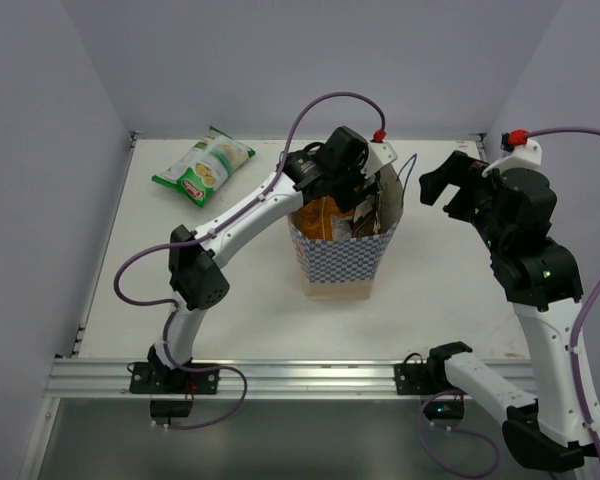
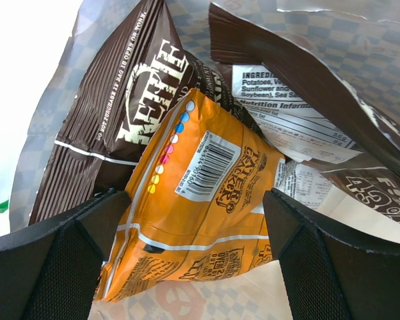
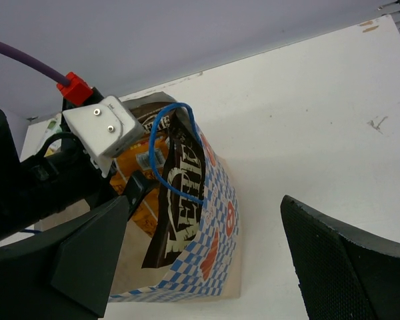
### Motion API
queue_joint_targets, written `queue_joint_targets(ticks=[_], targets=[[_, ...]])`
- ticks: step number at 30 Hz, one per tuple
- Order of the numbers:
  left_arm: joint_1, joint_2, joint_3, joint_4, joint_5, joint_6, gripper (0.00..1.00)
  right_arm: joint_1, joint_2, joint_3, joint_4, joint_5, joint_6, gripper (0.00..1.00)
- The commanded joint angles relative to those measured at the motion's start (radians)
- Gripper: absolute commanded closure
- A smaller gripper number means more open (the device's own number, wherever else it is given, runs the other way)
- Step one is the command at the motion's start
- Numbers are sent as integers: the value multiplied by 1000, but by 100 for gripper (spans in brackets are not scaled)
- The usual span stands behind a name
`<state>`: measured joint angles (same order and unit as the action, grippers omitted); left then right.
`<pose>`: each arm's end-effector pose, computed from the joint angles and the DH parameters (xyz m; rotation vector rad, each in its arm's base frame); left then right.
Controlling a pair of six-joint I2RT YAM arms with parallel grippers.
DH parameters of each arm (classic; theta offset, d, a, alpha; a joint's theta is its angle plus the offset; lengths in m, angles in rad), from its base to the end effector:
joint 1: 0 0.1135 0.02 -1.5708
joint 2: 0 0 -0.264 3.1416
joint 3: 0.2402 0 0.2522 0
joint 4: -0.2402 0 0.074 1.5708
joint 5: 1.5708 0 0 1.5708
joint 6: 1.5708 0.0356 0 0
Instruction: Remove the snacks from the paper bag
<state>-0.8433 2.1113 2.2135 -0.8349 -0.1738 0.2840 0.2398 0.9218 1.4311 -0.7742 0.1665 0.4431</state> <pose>0.3201 -0.3503 0.3516 1.1483 1.9832 -0.0898 0.1475 0.0300 0.4671 0.3037 1.8192 0.3267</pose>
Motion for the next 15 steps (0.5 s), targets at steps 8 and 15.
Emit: queue_joint_targets(ticks=[8, 15], targets=[[16, -71, 2, 54, -79, 40, 7, -7, 8, 3, 4, -18, -29, 1], [16, -62, -9, 37, -76, 47, 6, -5, 23, 9, 6, -27, -30, 1]])
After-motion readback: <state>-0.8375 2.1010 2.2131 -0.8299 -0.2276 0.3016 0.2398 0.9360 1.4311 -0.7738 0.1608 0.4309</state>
